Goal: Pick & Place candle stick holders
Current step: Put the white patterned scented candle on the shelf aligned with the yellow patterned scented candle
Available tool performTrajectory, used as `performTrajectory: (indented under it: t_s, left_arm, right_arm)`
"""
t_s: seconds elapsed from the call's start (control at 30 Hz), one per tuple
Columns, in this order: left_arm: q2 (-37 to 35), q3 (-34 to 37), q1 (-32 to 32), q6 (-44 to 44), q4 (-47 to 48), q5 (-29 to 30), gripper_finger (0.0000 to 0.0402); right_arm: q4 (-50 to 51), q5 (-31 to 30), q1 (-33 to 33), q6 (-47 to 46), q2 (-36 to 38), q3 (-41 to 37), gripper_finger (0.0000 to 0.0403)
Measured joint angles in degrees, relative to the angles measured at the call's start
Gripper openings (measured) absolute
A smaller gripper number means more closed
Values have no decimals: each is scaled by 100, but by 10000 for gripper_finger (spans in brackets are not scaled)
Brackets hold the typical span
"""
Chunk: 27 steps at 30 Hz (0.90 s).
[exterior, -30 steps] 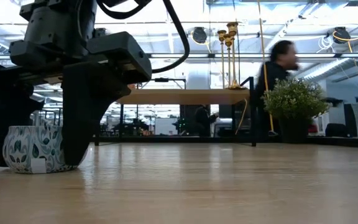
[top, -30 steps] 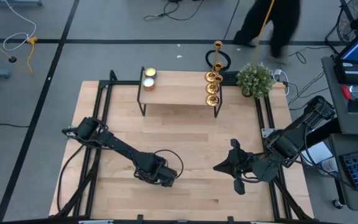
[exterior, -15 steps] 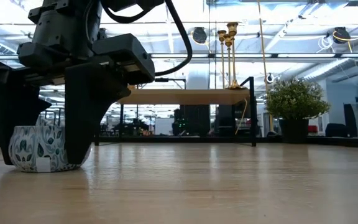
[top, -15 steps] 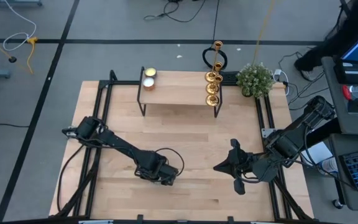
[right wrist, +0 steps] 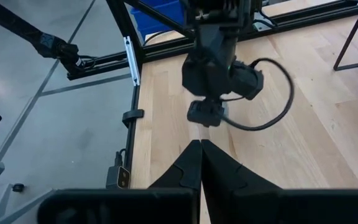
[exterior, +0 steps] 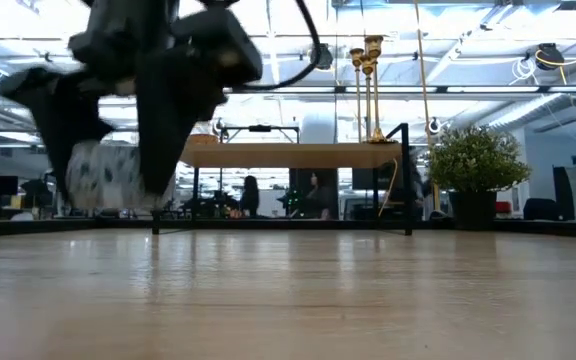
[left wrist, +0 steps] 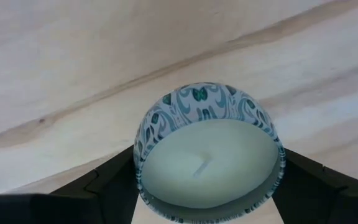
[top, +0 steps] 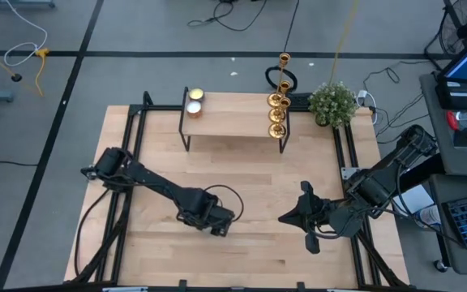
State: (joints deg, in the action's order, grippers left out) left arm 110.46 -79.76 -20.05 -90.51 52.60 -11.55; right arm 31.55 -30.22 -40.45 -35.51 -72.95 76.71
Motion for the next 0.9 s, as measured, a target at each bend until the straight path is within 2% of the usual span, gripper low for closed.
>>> performTrajectory:
  t_s: [0.5,0.73,0.9]
  left_arm:
    - [-5,-1734,983,2273,2367,379,294]
    - [-5,-2450,1857,3514,3560,661,294]
    - [-5,-2875,2671,4331,3745,1026,294]
  right_arm:
    - [0,4,0,-26,2,0,0]
    - [-3,-218,18,-85,5,0,0]
    - [-4,-294,122,-230,7,0,0]
